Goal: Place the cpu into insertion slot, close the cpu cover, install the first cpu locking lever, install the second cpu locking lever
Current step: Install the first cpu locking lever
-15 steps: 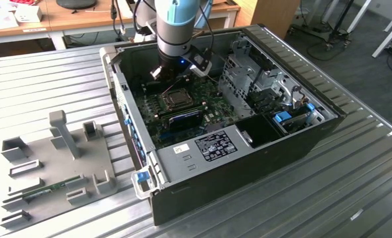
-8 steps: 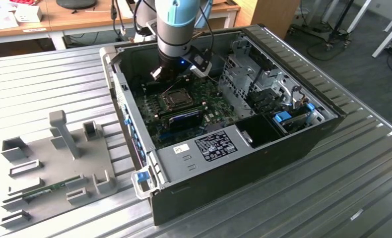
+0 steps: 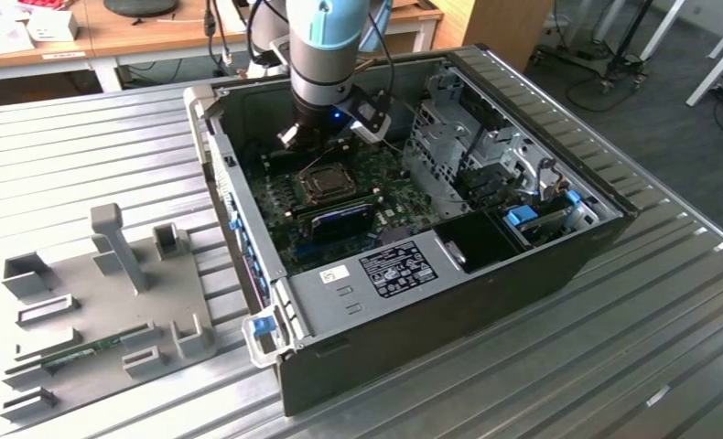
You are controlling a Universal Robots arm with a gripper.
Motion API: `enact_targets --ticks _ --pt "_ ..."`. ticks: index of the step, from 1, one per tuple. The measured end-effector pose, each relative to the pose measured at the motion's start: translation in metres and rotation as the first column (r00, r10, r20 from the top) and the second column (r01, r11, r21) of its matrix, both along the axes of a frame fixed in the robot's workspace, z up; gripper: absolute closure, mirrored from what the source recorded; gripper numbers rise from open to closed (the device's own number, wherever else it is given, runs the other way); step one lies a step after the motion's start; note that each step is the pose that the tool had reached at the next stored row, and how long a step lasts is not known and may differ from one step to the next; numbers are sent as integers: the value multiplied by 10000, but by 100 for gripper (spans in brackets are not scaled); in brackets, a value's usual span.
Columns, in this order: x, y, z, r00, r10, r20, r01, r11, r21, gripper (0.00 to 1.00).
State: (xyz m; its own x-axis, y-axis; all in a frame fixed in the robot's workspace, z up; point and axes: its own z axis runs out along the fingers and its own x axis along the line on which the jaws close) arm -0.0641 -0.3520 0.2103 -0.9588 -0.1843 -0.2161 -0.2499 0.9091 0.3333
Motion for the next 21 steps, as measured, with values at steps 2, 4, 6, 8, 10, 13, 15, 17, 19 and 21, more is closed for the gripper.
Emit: enact_targets --ticks 2,4,6,8,10,13,15,17,19,21 --pt "2 0 1 10000 0 -1 0 10000 -1 90" --pt "3 0 0 10000 0 -1 0 10000 -1 90" --pt "8 0 0 10000 1 0 -1 10000 0 90" --pt "9 0 -1 10000 0 -1 0 10000 -2 90" --pt "9 0 -1 10000 -1 -2 1 10000 -2 90" --pt "15 0 -3 10000 1 -1 -1 10000 -1 90" --pt "18 0 -4 10000 1 -1 -1 10000 -1 90" --pt "18 0 -4 10000 -1 -2 1 10000 -3 90" --pt "18 0 -4 10000 0 -1 0 10000 -2 90" --pt "18 0 -5 10000 0 -1 0 10000 -2 90"
